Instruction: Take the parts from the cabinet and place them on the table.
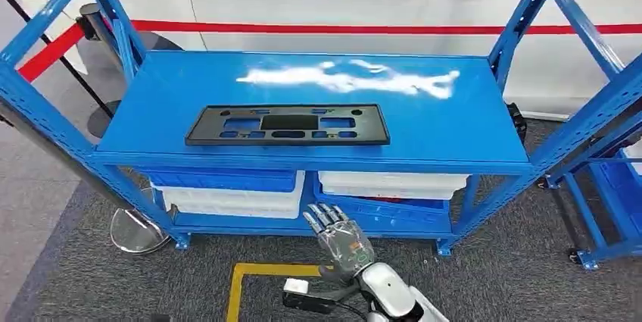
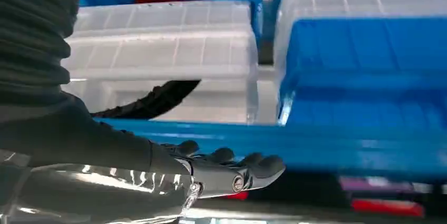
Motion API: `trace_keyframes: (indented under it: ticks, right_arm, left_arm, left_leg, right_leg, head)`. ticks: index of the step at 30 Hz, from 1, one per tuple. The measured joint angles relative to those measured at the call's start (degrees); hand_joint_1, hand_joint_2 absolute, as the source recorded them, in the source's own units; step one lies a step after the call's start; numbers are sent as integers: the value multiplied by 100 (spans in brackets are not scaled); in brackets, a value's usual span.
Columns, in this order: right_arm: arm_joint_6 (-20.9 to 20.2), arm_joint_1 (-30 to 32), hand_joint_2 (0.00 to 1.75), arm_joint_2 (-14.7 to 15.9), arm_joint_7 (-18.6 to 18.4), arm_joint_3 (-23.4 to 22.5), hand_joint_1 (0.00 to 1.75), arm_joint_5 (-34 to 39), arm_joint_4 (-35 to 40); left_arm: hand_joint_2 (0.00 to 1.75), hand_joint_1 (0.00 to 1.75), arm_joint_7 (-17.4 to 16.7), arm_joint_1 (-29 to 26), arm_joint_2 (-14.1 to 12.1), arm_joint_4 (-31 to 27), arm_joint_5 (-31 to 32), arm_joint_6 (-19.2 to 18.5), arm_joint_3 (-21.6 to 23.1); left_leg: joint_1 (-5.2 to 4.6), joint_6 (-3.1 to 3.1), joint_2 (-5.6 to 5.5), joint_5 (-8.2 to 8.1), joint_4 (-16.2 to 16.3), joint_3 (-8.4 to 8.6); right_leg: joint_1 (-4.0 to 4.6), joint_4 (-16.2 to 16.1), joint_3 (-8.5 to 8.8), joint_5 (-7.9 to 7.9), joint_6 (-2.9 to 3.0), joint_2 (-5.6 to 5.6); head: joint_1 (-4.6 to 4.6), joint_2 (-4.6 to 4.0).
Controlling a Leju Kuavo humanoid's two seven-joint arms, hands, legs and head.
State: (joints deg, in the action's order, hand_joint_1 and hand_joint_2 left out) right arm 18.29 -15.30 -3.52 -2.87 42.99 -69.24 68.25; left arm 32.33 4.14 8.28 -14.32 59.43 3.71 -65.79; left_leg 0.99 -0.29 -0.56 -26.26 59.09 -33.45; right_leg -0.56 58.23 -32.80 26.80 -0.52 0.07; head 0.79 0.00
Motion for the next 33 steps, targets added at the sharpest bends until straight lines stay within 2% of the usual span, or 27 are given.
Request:
trace_keyframes:
  ticks: [2,3,4,6,7,8,9,11,12,13,14,16,17,18,19,20,22,23,24,25,26,27,28,29,30,32,33]
  right_arm:
    - [-91,-59,175,-148,-100,22,0,17,-187]
    - [-89,-78,175,-197,-85,24,0,77,-209]
    - [-79,-119,175,-251,-33,39,0,161,-220]
    - [-2,-184,175,-288,77,87,0,322,-225]
    - [40,-191,175,-290,101,109,0,368,-198]
    - [79,-189,175,-288,129,116,0,413,-144]
    - [103,-195,175,-293,138,118,0,433,-76]
    - [142,-237,175,-304,145,127,0,446,106]
    - [162,-259,175,-306,145,129,0,448,180]
    - [199,-279,175,-308,145,131,0,448,230]
    - [263,-284,175,-314,153,131,0,448,316]
    - [458,-265,175,-314,210,131,0,448,509]
    - [558,-265,175,-319,252,131,0,450,624]
    - [633,-255,175,-328,291,131,0,455,758]
    - [722,-267,175,-338,328,131,0,470,855]
    - [780,-274,175,-345,378,131,0,474,983]
    - [818,-230,175,-345,429,131,0,474,1183]
    - [829,-204,175,-345,453,131,0,474,1266]
    - [835,-182,175,-345,464,131,0,474,1327]
    - [840,-172,175,-345,472,131,0,472,1386]
    - [840,-172,175,-345,481,131,0,470,1432]
    - [840,-172,175,-345,486,131,0,470,1463]
    - [844,-181,175,-338,488,131,0,470,1467]
    - [848,-173,175,-343,488,133,0,470,1493]
    - [851,-168,175,-343,485,133,0,470,1524]
    - [853,-174,175,-343,488,133,0,470,1546]
    - [853,-173,175,-343,488,133,0,470,1559]
  left_arm:
    - [0,0,-20,2,2,2,-20,-213,-4]
    - [0,0,-24,-1,2,2,-24,-315,-4]
    - [0,0,-24,-1,2,2,-28,-404,-9]
    - [0,0,-22,-1,-2,2,-33,-494,-26]
    - [0,0,-22,-5,-2,2,-37,-502,-37]
    - [0,0,-22,-14,-2,2,-37,-511,-48]
    - [0,0,-22,-28,0,2,-37,-511,-55]
    - [0,0,-22,-37,0,2,-37,-511,-72]
    - [0,0,-22,-41,4,4,-35,-511,-81]
    - [0,0,-22,-31,22,26,-35,-509,-94]
    - [0,0,-24,-23,15,28,-37,-494,-107]
    - [0,0,-26,-33,15,28,-37,-476,-142]
    - [0,0,-28,-20,13,26,-35,-474,-144]
    - [0,0,-26,-34,-7,26,-35,-470,-146]
    - [0,0,-26,-32,-7,28,-35,-470,-149]
    - [0,0,-26,-29,0,31,-28,-467,-151]
    - [0,0,-31,-57,-4,31,-26,-456,-157]
    - [0,0,-33,-82,-7,31,-22,-450,-164]
    - [0,0,-35,-98,-9,31,-20,-450,-168]
    - [0,0,-37,-101,-13,31,-15,-450,-170]
    - [0,0,-35,-101,-20,31,-11,-446,-170]
    - [0,0,-35,-112,-20,31,-4,-446,-170]
    - [0,0,-39,-108,-11,48,-2,-446,-173]
    - [0,0,-37,-102,-11,48,-2,-446,-175]
    - [0,0,-42,-99,-11,48,-4,-446,-177]
    - [0,0,-35,-111,-11,48,-2,-443,-175]
    - [0,0,-22,-114,-9,48,4,-441,-175]
  left_leg:
    - [0,113,4,15,-44,14]
    - [5,142,3,16,-48,21]
    - [4,178,10,3,-48,21]
    - [-17,213,19,-15,-46,24]
    - [-34,229,16,-29,-46,36]
    - [-49,233,11,-45,-46,60]
    - [-66,232,3,-74,-46,98]
    - [-106,231,-1,-138,-46,213]
    - [-106,226,-2,-174,-52,244]
    - [-146,186,4,-213,-50,268]
    - [-120,156,-1,-230,-53,265]
    - [-90,92,10,-258,-108,306]
    - [-137,47,17,-290,-138,366]
    - [-102,32,19,-311,-82,370]
    - [-94,-14,22,-379,156,280]
    - [-71,-49,23,-537,581,37]
    - [-22,-122,24,-783,1460,-535]
    - [-3,-153,24,-733,1661,-731]
    - [18,-175,25,-510,1558,-782]
    - [36,-194,27,-155,1195,-712]
    - [52,-206,35,248,681,-548]
    - [67,-214,59,523,204,-428]
    - [14,-204,50,402,303,-394]
    - [17,-134,49,313,114,-317]
    - [21,-51,45,244,116,-341]
    - [17,10,33,199,89,-285]
    - [46,43,29,177,18,-214]
  right_leg:
    - [-26,5,-4,39,-85,-4]
    - [-36,134,-38,106,-98,-5]
    - [-33,451,-200,291,-99,-6]
    - [-28,1382,-696,696,-108,-7]
    - [-28,1730,-899,775,-102,-7]
    - [-21,1839,-992,720,-86,-6]
    - [-8,1658,-949,514,-48,-6]
    - [51,714,-530,-90,81,-4]
    - [96,251,-340,-280,169,-4]
    - [105,161,-253,-141,215,-18]
    - [121,82,-230,-127,191,-15]
    - [147,61,-220,-93,232,9]
    - [83,-33,-150,-95,233,31]
    - [52,-114,-31,-98,224,19]
    - [41,-154,52,-65,249,14]
    - [39,-162,109,-24,274,-4]
    - [39,-161,226,91,270,-8]
    - [33,-160,301,156,263,-1]
    - [19,-158,398,224,241,12]
    - [4,-155,505,305,212,21]
    - [-15,-145,623,397,178,22]
    - [-17,-139,691,500,137,16]
    - [11,-134,701,545,88,23]
    - [24,-104,684,562,57,32]
    - [26,-116,661,565,47,28]
    - [28,-81,675,531,-11,25]
    - [15,92,610,501,-42,24]
  head:
    - [7,0]
    - [-11,0]
    - [-28,0]
    - [-37,0]
    - [-37,0]
    - [-42,0]
    - [-44,0]
    - [-48,0]
    - [-50,0]
    - [-19,-2]
    - [-28,0]
    - [-37,0]
    - [-24,0]
    - [-41,0]
    - [-15,0]
    - [-2,0]
    - [0,0]
    - [0,0]
    - [7,0]
    - [0,0]
    - [2,0]
    - [7,-2]
    - [15,-2]
    - [41,0]
    - [11,0]
    - [2,0]
    - [-11,0]
